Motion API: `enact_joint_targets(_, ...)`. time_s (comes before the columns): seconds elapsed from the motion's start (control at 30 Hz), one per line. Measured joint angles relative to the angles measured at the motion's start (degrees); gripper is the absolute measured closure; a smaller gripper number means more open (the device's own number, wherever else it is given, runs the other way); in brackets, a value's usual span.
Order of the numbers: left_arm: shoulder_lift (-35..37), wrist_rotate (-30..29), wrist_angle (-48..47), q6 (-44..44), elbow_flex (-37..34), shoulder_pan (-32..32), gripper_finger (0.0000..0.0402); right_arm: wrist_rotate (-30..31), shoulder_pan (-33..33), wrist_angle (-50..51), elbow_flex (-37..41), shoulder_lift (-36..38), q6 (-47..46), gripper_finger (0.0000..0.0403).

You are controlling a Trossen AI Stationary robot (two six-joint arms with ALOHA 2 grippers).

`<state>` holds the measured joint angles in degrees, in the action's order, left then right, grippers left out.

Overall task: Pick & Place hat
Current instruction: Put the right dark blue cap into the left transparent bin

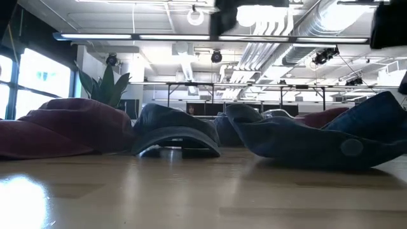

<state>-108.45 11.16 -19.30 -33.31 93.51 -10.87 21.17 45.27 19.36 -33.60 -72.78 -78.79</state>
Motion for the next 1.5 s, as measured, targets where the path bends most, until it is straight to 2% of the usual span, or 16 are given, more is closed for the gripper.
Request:
enact_joint_targets(0.17,-6.28,-0.16,6.23,-2.16,0.45,0.02,0.0291,8.49,-0.37,-2.88,1.16,-6.37,-3.27,0.0221)
enact_joint_targets(0.27,-9.09,0.03,5.40,-2.57,0.57,0.00,0.0291,12.84,-1.47,-4.14,1.11,-9.26,-3.19,0.0262)
enact_joint_targets(0.47,-12.42,-2.20,-5.63,-2.98,0.63,0.02,0.0291,10.36,-3.54,-3.85,1.03,-8.63,-1.82,0.0388)
enact_joint_targets(0.57,-12.76,-2.01,-11.35,-1.48,0.63,-0.02,0.0291,9.57,-3.64,-2.76,1.00,-6.46,-1.14,0.0381)
enact_joint_targets(0.63,-12.74,0.50,-14.07,0.14,0.63,0.00,0.0291,9.27,-3.65,-1.50,1.00,-4.73,-1.05,0.0374)
enact_joint_targets(0.83,-12.54,4.97,-16.93,-1.08,2.51,-0.02,0.0291,6.98,-3.69,0.13,1.00,-0.51,5.55,0.0397)
enact_joint_targets(0.93,-10.37,1.08,-14.74,-1.48,6.92,-0.25,0.0291,6.93,-3.69,0.18,1.00,-0.10,7.02,0.0389)
enact_joint_targets(1.03,-10.08,-6.91,-10.29,0.72,9.80,-0.50,0.0291,6.93,-3.69,0.15,1.00,-0.10,7.11,0.0390)
enact_joint_targets(1.17,-14.03,-12.81,-6.56,2.95,10.26,0.39,0.0291,6.99,-3.69,-0.24,1.00,-0.08,7.26,0.0398)
enact_joint_targets(1.23,-16.20,-14.20,-8.60,3.20,10.08,0.83,0.0291,7.02,-3.69,-0.47,1.00,0.01,7.01,0.0394)
enact_joint_targets(1.3,-17.62,-13.93,-10.15,4.30,9.87,1.34,0.0291,7.06,-3.69,-0.86,1.00,0.19,6.94,0.0392)
enact_joint_targets(1.5,-21.73,-6.88,-13.58,7.17,10.08,1.01,0.0291,7.85,-3.69,-0.15,1.00,2.41,7.32,0.0397)
